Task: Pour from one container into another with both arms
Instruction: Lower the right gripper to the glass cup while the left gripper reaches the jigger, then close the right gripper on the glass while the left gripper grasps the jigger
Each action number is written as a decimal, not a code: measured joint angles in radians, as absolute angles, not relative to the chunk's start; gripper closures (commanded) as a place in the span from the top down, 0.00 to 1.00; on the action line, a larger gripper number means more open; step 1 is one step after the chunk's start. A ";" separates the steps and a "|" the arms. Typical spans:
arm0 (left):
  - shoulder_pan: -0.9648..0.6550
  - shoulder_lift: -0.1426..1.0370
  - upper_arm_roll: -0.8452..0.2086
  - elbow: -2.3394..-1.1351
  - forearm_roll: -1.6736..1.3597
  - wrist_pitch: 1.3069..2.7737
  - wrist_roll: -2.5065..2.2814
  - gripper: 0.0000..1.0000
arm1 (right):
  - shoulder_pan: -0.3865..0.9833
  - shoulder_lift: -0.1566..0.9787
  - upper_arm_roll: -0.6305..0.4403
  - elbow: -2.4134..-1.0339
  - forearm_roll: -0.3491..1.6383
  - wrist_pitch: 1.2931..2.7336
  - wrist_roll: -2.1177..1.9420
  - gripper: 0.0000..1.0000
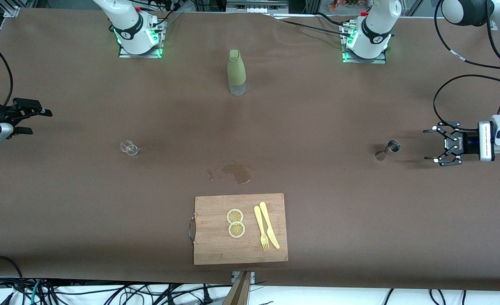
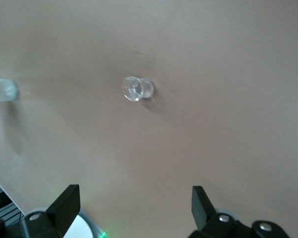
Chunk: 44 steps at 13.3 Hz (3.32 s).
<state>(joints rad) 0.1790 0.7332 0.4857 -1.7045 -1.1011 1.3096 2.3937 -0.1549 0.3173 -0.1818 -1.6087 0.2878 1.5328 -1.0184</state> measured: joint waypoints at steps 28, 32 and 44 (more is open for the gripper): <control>0.173 0.976 0.380 -1.799 -1.401 1.242 2.777 0.87 | -0.214 0.804 -0.170 -1.913 1.228 1.626 -2.705 1.00; 0.170 0.976 0.380 -1.799 -1.401 1.242 2.777 0.86 | -0.185 0.808 -0.170 -1.937 1.274 1.644 -2.710 0.88; 0.172 0.977 0.391 -1.799 -1.401 1.242 2.777 0.44 | -0.140 0.809 -0.154 -1.937 1.311 1.636 -2.685 0.03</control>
